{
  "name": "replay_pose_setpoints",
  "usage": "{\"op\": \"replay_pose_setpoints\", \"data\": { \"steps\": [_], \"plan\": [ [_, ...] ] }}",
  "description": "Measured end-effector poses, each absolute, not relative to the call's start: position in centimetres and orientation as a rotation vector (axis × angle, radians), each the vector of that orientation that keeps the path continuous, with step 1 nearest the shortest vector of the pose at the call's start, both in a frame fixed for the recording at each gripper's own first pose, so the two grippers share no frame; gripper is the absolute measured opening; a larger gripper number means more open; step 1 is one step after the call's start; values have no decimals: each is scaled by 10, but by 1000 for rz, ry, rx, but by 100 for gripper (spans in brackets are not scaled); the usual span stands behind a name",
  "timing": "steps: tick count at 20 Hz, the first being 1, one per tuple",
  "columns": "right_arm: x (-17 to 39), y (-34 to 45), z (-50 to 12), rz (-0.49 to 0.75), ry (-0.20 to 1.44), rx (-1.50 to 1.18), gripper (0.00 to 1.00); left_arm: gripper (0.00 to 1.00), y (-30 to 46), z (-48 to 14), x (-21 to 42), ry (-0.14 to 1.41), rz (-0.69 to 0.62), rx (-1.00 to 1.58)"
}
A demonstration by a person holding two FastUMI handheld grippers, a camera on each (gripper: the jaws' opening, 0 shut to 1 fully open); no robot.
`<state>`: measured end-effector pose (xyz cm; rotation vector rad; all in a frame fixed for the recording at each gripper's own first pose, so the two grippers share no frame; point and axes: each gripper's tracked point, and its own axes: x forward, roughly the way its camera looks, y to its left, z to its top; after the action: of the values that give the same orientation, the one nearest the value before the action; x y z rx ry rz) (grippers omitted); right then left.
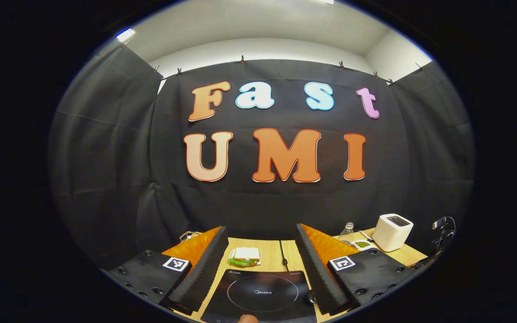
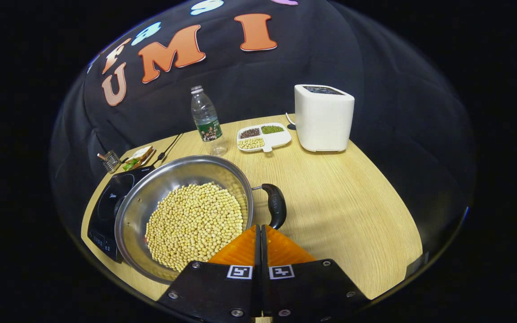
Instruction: First push the handle of the pot to place it horizontally, then grasp the pot with both hands and set it on the induction cooktop.
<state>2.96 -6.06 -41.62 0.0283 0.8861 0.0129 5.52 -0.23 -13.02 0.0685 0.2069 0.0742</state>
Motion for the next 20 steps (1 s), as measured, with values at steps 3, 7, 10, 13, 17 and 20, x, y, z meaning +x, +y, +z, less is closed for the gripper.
{"op": "replay_pose_setpoints", "data": {
  "steps": [3, 7, 10, 13, 17, 20],
  "plan": [
    [33, -60, -418, 14, 885, 34, 0, 99, -9, -145, 55, 233, 64, 54],
    [39, -59, -420, 21, 883, 46, 0, 98, -16, -169, 56, 274, 60, 58],
    [42, -59, -420, 25, 883, 55, 0, 99, -22, -188, 54, 315, 54, 49],
    [44, -59, -421, 29, 880, 61, 0, 99, -26, -204, 53, 349, 50, 43],
    [44, -66, -417, 9, 866, 34, 0, 98, -31, -220, 48, 386, 46, 33],
    [45, -68, -403, 7, 833, 40, 0, 98, -37, -234, 44, 411, 39, 18]
  ]
}}
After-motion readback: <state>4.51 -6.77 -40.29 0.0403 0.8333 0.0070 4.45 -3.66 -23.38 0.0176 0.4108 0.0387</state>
